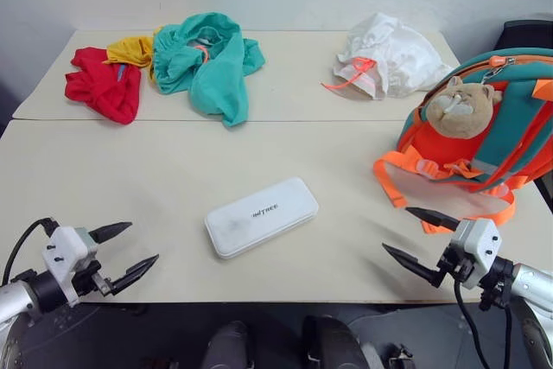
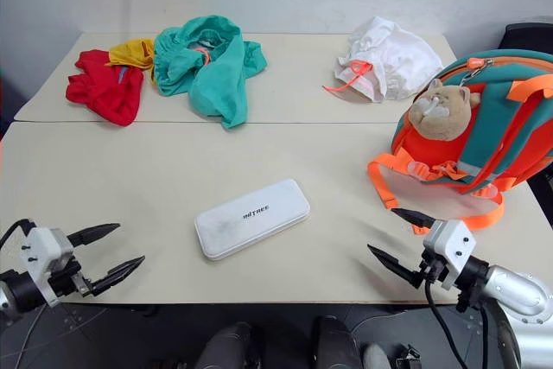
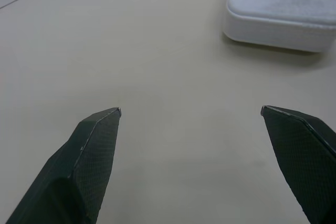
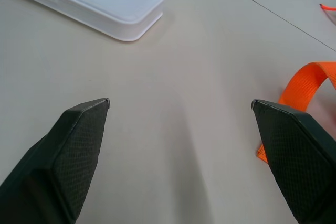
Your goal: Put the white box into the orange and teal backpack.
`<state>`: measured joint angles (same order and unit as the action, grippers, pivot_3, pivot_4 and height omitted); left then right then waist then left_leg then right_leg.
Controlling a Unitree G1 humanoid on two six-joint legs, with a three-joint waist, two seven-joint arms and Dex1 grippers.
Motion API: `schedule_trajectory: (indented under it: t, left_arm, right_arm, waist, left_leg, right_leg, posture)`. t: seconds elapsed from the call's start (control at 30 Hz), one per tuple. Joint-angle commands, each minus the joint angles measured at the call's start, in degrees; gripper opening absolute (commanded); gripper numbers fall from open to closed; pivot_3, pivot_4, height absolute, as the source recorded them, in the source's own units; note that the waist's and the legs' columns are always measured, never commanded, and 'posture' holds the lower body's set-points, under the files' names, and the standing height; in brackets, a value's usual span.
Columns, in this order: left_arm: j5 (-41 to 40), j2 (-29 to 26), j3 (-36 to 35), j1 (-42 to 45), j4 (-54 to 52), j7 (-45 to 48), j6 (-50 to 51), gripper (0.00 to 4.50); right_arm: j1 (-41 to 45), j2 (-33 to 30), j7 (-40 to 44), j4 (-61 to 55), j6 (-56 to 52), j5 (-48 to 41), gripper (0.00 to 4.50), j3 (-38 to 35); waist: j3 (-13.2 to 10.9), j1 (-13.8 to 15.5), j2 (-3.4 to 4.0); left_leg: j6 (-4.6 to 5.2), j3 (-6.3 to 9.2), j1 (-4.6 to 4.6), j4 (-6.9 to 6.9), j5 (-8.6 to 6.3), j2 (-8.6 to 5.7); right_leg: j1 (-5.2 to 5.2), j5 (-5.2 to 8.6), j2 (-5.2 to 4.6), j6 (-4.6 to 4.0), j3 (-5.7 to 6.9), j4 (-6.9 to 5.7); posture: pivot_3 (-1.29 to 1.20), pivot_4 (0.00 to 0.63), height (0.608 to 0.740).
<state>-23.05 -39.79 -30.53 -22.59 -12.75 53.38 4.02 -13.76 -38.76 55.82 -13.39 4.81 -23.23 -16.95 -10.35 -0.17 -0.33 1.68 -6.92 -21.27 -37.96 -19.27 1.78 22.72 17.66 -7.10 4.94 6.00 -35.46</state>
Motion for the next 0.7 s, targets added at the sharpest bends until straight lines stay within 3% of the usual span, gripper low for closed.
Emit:
schedule_trajectory:
  t: [0.03,0.23,0.33,0.43,0.7]
  left_arm:
    - [0.6,0.0,-0.5,-1.1,-1.0,-0.3,-1.2,4.5]
    - [-4.3,-1.2,-0.7,-2.0,-3.1,0.8,6.9,4.5]
    - [-5.9,-3.0,0.6,-2.0,-5.7,0.3,13.7,4.5]
    - [-7.3,-1.5,2.9,-0.3,-9.6,-2.1,16.2,3.9]
    - [-2.5,2.1,13.6,5.0,-13.4,-9.6,18.9,1.35]
  right_arm:
    - [0.6,-0.8,0.8,-0.8,1.0,-0.3,4.44,-0.3]
    - [3.4,-0.4,0.4,-1.1,-2.1,-1.1,4.44,1.6]
    - [11.4,0.2,-5.1,-6.2,-14.2,-2.6,4.27,6.9]
    - [17.7,0.9,-7.2,-5.7,-17.9,0.9,3.51,12.0]
    - [29.3,5.2,-9.3,10.2,-7.9,13.9,0.67,22.4]
  waist:
    - [0.0,0.0,0.0]
    - [0.0,-0.1,0.0]
    - [0.0,-0.9,0.01]
    - [-0.1,-1.2,0.14]
    - [-0.1,-1.3,0.08]
  left_leg:
    - [0.0,0.0,0.0,0.0,0.0,0.0]
    - [0.02,0.0,0.0,0.0,0.01,0.0]
    - [0.05,0.0,0.02,-0.01,0.06,0.03]
    - [-0.03,0.04,0.0,0.0,0.06,0.0]
    - [-0.1,0.05,-0.13,0.02,0.34,-0.09]
  right_leg:
    - [0.0,0.0,0.0,0.0,0.0,0.0]
    - [0.0,0.0,0.0,0.0,0.01,0.0]
    - [0.01,0.0,0.0,-0.01,-0.01,-0.04]
    - [0.06,0.02,-0.06,-0.03,0.01,-0.09]
    - [0.06,0.03,-0.04,-0.05,0.19,-0.04]
  posture:
    - [0.0,0.15,0.74]
    - [0.0,0.15,0.74]
    - [0.0,0.15,0.74]
    - [0.0,0.15,0.74]
    - [0.0,0.15,0.74]
